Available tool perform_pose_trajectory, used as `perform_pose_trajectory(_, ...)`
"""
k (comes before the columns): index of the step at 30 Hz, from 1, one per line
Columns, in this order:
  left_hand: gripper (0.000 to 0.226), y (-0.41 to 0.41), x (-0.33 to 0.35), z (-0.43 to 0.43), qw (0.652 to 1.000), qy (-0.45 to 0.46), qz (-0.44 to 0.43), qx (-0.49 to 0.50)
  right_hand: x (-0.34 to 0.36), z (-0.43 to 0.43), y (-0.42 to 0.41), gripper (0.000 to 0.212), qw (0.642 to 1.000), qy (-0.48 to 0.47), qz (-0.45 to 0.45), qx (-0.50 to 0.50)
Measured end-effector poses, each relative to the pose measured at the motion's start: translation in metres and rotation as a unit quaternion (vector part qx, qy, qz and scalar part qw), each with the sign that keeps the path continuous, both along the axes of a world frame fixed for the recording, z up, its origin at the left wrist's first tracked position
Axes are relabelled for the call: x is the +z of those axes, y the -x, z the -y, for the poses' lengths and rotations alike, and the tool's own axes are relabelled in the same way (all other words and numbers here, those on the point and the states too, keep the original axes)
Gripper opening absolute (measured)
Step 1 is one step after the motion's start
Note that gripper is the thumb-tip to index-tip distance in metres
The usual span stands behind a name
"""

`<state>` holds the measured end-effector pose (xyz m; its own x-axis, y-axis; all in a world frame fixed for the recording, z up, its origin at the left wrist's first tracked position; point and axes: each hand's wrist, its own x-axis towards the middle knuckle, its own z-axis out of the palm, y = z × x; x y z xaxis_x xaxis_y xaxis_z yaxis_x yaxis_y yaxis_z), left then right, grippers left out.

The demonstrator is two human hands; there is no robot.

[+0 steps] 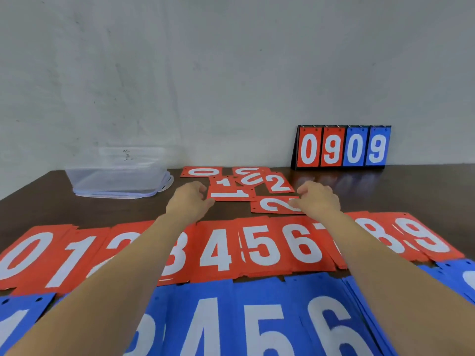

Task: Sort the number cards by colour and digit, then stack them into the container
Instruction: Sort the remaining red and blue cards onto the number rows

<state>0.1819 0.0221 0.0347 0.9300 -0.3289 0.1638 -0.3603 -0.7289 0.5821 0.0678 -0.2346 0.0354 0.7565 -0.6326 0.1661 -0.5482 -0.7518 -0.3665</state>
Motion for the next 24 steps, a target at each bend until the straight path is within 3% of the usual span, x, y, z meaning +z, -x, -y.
perform_pose_trajectory(7, 0.066, -0.049, -0.013, 0.049, 0.998, -0.058, -0.018, -0.033, -0.018, 0.032, -0.051, 0.081, 0.989, -0.004, -0.099, 0.110)
perform_pose_trajectory(15, 0.095, -0.089, -0.022, 0.079, 0.973, -0.224, -0.041, -0.039, -0.025, 0.046, -0.066, 0.075, 0.977, 0.011, -0.128, 0.168)
perform_pose_trajectory(21, 0.082, -0.103, -0.018, 0.084, 0.961, -0.272, -0.024, -0.055, -0.016, 0.045, -0.072, 0.079, 0.972, 0.024, -0.157, 0.171)
perform_pose_trajectory(24, 0.077, -0.104, -0.019, 0.085, 0.960, -0.276, -0.004, -0.050, -0.011, 0.042, -0.067, 0.078, 0.974, -0.018, -0.144, 0.175)
